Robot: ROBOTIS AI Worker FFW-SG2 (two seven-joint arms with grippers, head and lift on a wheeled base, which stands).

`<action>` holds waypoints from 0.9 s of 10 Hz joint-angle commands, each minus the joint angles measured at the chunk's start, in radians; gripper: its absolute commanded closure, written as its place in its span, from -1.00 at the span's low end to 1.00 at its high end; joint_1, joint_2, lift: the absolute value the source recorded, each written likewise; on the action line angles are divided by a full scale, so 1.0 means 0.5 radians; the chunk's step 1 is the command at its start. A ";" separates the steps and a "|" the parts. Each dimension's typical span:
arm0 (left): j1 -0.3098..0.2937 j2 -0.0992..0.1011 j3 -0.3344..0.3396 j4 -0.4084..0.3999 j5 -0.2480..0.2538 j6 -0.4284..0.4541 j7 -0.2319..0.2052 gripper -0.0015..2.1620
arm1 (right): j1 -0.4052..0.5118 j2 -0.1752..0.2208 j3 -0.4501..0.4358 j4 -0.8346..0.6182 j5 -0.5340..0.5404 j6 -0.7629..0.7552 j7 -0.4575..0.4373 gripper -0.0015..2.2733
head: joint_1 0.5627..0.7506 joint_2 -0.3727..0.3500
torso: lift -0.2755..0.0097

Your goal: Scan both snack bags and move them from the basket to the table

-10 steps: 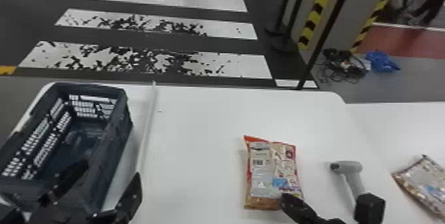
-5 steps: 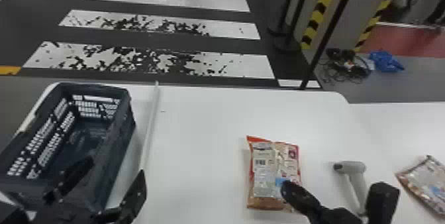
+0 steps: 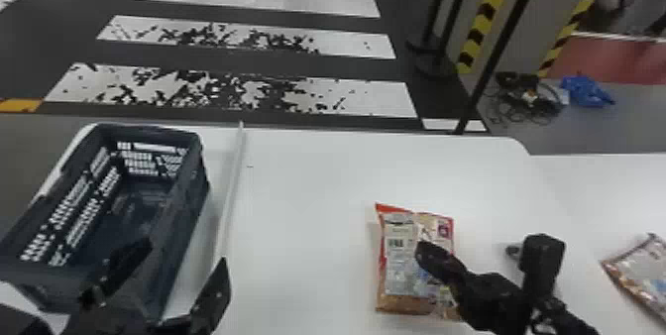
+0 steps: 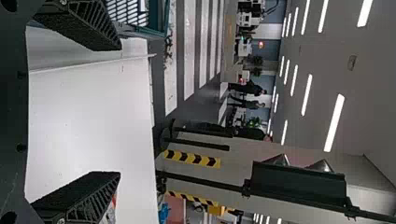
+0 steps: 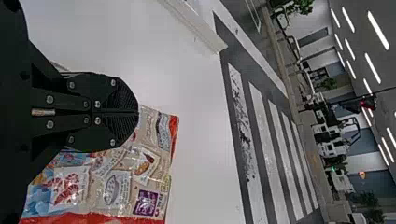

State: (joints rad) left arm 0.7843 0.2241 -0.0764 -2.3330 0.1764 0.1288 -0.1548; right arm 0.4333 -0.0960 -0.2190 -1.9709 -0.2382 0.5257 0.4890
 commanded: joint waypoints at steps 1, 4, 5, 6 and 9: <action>0.033 0.000 0.009 -0.003 0.000 -0.044 0.000 -0.97 | -0.103 -0.023 0.005 0.144 0.053 -0.065 0.013 0.98 | 0.41 -0.36 | 0.24; 0.060 0.000 0.024 -0.010 -0.003 -0.075 0.000 -0.97 | -0.152 -0.099 0.005 0.285 0.065 -0.188 0.019 0.98 | 0.41 -0.41 | 0.24; 0.054 -0.016 0.018 -0.013 -0.012 -0.075 0.000 -0.97 | -0.139 -0.103 0.021 0.340 0.071 -0.273 0.044 0.98 | 0.41 -0.43 | 0.24; 0.045 -0.022 0.018 -0.013 -0.012 -0.075 0.000 -0.97 | -0.133 -0.115 0.061 0.398 0.090 -0.341 0.044 0.98 | 0.41 -0.44 | 0.24; 0.033 -0.034 0.015 0.003 -0.015 -0.075 0.000 -0.97 | -0.136 -0.176 0.122 0.481 0.102 -0.439 0.050 0.98 | 0.41 -0.41 | 0.24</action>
State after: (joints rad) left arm 0.8012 0.2083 -0.0692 -2.3335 0.1688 0.0914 -0.1549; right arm 0.3660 -0.1764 -0.1640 -1.7353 -0.1876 0.3093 0.5145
